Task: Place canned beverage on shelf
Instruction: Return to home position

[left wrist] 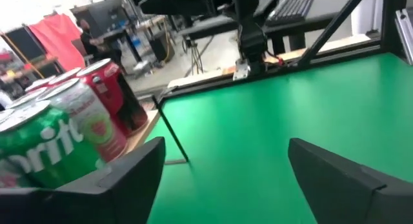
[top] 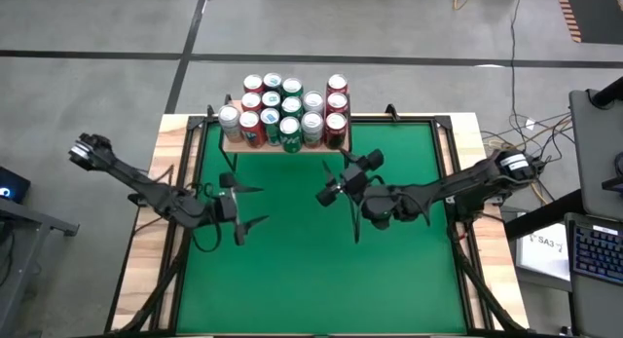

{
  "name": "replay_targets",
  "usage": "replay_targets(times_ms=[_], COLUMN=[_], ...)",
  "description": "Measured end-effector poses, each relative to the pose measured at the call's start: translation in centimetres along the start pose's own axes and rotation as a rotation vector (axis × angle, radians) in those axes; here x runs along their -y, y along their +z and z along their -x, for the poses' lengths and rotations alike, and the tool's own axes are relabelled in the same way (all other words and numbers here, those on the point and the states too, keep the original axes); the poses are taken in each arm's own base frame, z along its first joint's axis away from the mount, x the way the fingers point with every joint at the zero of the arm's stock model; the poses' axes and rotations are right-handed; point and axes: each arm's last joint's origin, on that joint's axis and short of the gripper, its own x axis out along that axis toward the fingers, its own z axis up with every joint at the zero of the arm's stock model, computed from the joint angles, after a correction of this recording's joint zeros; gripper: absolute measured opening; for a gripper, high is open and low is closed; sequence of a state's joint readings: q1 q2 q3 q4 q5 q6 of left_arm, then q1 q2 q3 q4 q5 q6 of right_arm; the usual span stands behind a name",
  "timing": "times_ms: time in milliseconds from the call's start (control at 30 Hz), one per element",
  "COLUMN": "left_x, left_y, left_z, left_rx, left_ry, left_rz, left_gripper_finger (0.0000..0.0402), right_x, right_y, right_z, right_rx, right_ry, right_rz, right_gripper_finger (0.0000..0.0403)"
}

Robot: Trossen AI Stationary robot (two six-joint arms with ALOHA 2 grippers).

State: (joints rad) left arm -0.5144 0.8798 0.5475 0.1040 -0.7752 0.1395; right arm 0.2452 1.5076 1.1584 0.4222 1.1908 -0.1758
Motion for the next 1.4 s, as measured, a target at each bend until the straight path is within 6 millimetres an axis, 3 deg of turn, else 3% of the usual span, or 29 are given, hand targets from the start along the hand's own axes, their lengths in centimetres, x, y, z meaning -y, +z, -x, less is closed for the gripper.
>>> replay_targets(times_ms=[167,333,600,933,1400], left_x=[1.0,1.2,-0.6,-2.9,-4.7], left_y=[-1.4,-2.6,-4.4,-4.8,-5.2], left_z=[-1.6,-3.6,-8.0,-11.1,-13.5], left_rx=[0.051,0.002,-0.125,-0.138,-0.178], left_ry=[0.033,0.086,0.235,0.363,0.454], left_rz=[0.003,-0.020,-0.092,-0.118,-0.122], left_gripper_finger=[0.0257,0.0173,0.0013,0.0002,0.0000], right_x=[0.9,1.7,3.2,6.2,6.4], right_y=[0.5,0.5,-0.6,-1.4,-1.8], right_z=[0.3,0.2,-1.0,-2.6,-3.3], right_rx=[-0.009,-0.042,-0.145,-0.338,-0.359], right_ry=[0.034,0.071,0.092,0.270,0.260], right_rz=[0.010,0.017,-0.020,-0.071,-0.060], right_gripper_finger=[0.0138,0.0028,0.0010,0.0009,0.0009])
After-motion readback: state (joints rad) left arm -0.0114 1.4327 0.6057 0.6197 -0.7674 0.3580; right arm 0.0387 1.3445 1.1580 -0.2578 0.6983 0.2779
